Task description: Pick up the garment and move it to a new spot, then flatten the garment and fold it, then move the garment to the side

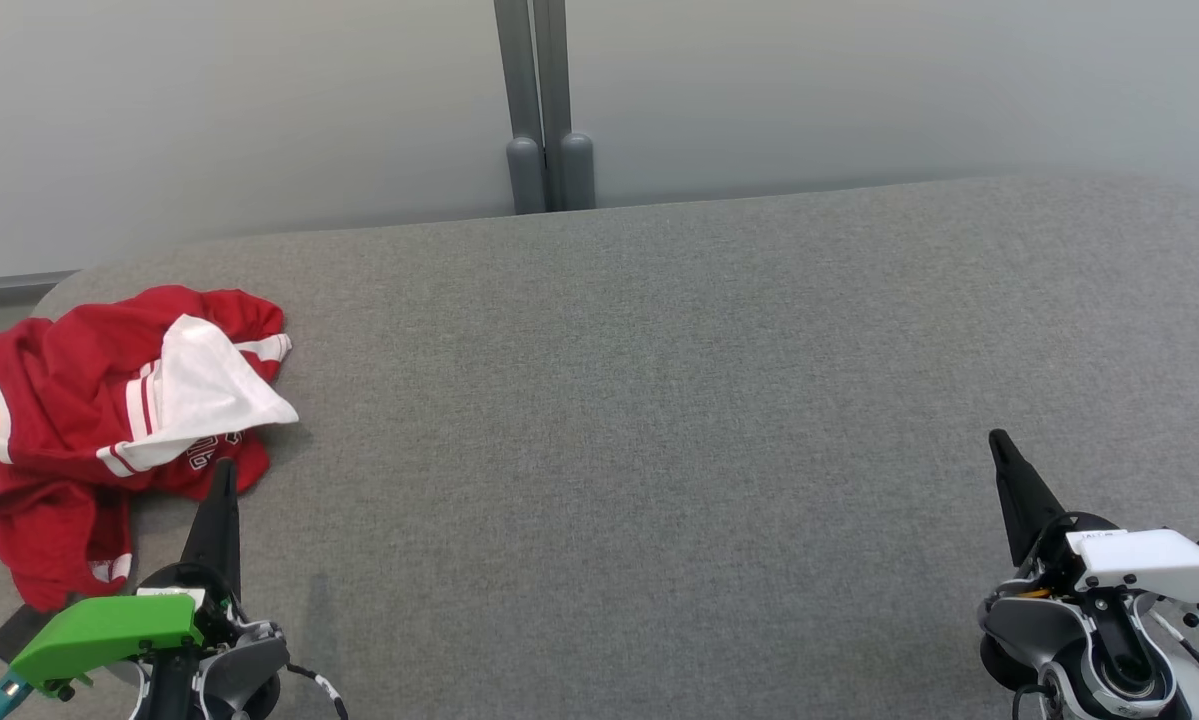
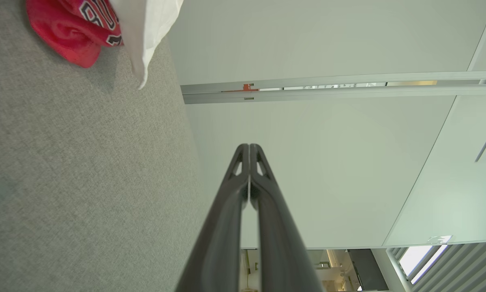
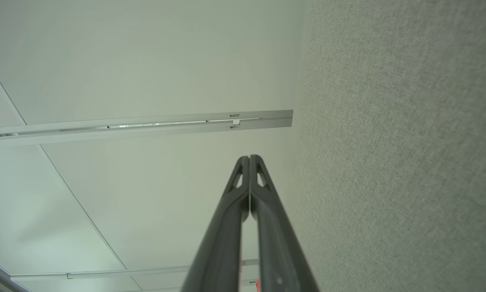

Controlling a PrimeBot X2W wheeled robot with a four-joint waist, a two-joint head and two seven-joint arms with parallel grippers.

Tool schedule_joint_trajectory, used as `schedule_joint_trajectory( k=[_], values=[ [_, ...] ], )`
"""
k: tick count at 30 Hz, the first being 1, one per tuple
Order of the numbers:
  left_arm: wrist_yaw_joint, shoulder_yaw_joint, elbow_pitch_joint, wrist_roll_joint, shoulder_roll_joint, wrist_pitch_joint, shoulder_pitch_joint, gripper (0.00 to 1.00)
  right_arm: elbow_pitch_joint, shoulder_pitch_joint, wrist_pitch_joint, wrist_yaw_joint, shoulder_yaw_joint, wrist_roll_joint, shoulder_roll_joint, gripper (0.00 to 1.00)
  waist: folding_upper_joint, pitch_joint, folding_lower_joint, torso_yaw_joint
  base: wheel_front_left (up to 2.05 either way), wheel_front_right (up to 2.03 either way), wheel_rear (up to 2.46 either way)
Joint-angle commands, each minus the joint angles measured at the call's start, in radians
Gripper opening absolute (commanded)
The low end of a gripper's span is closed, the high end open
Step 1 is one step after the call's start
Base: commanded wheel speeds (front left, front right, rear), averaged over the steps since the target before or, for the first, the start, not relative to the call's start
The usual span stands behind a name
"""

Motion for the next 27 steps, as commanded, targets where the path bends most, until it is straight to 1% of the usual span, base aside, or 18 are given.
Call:
schedule_joint_trajectory(
  k=[1,27],
  values=[
    [-0.005,0.002,-0.001,0.000,0.001,0.003,-0.011,0.00,-0.005,0.009,0.002,0.001,0.000,-0.004,-0.001,0.00,0.0000,0.000,0.0000,0.000,0.00,0.00,0.00],
    [-0.005,0.002,-0.001,0.000,0.001,0.003,-0.012,0.00,-0.005,0.009,0.002,0.001,0.000,-0.004,-0.001,0.00,0.0000,0.000,0.0000,0.000,0.00,0.00,0.00]
  ],
)
